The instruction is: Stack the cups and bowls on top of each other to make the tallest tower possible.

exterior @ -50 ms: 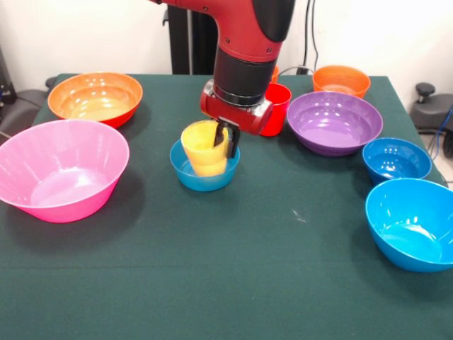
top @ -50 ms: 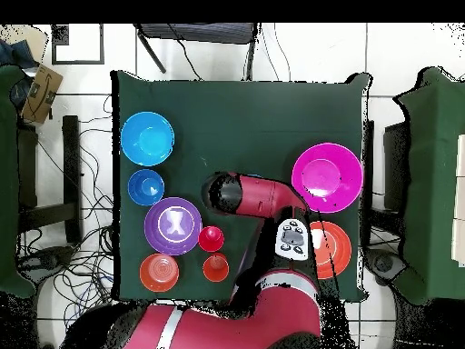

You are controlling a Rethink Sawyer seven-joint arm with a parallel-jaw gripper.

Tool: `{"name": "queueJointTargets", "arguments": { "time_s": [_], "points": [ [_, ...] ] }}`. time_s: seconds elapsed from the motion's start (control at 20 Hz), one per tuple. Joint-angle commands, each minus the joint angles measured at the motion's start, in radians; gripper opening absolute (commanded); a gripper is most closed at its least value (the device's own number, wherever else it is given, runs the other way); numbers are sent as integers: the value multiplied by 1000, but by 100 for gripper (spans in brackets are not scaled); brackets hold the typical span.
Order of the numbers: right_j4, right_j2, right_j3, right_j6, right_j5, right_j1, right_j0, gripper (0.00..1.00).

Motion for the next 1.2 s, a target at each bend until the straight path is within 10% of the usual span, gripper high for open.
{"name": "queueJointTargets", "arguments": {
  "time_s": [0.05,1.2],
  "points": [
    [-64,81,20,19,-32,9,4,100],
    [-40,24,41,16,167,-145,63,100]
  ]
}}
